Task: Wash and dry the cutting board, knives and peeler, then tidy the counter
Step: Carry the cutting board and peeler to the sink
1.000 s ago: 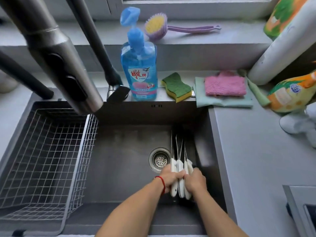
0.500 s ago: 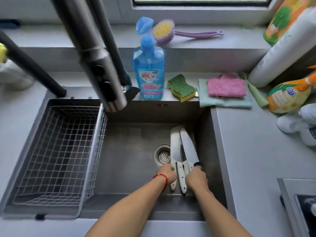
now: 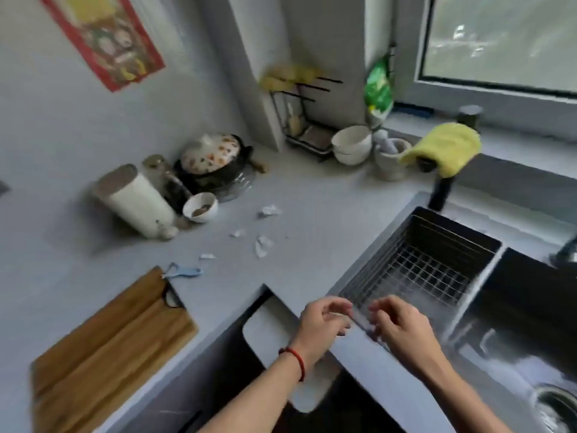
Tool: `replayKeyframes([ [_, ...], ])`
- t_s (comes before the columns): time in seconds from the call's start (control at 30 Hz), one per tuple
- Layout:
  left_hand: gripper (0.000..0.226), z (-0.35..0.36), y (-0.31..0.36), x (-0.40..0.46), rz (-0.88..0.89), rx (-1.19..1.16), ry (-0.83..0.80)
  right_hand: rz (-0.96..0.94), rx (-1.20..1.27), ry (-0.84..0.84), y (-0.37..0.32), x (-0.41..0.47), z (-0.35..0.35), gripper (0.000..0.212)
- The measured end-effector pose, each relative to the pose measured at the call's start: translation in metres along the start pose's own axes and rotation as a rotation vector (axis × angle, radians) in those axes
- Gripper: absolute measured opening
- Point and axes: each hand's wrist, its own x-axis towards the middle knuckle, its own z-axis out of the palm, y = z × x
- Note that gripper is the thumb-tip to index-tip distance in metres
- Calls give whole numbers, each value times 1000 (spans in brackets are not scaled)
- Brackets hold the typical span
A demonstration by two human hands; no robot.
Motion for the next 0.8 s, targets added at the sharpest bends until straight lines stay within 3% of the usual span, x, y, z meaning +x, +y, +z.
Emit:
replayKeyframes([
  [0.2, 25, -287, -58, -78, -62, -117, 510, -351, -225, -291, -166, 17, 228, 18],
  [0.37, 25, -436, -131, -142, -164, 15, 677, -383, -451, -394, -236, 34, 383, 35],
  [0.6, 29, -512, -205, -195, -369, 362, 923, -427, -829, -472, -268, 92, 459, 51],
  [0.7, 40, -513, -220, -214, -513, 496, 911, -499, -980, -435, -265, 114, 472, 53],
  [0.8, 53, -510, -229, -220, -623, 415, 882, -540, -1019, -351, -260, 124, 487, 42],
])
